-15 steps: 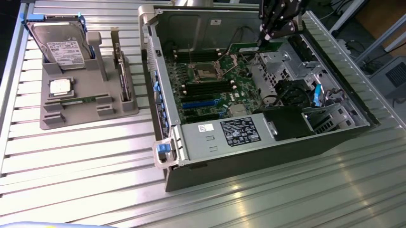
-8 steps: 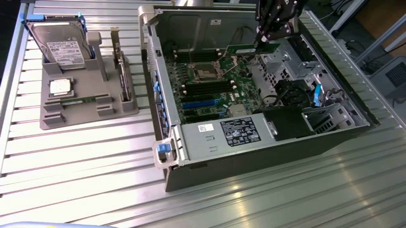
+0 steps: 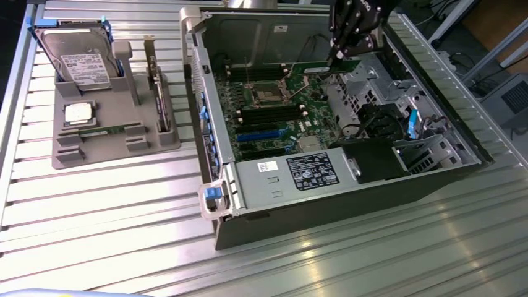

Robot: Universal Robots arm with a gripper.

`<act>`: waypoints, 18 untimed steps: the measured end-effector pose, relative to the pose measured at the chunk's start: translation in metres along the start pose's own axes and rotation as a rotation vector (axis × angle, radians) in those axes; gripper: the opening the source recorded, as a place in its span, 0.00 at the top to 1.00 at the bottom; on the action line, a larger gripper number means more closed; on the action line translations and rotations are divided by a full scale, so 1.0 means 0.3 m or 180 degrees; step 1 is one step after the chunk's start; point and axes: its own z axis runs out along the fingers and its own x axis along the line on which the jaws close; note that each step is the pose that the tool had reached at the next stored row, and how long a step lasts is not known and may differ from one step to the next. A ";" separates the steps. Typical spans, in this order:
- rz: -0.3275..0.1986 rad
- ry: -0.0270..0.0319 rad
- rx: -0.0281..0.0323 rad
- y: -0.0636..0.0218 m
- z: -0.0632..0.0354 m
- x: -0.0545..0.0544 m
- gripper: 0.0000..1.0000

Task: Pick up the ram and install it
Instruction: 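Insert the ram into the slot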

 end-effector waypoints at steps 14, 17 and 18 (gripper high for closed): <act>0.0000 0.0000 0.0000 0.004 0.040 0.002 0.88; 0.0000 0.0000 0.0000 0.005 0.047 0.002 0.88; 0.0000 0.0000 0.0000 0.005 0.049 0.002 0.88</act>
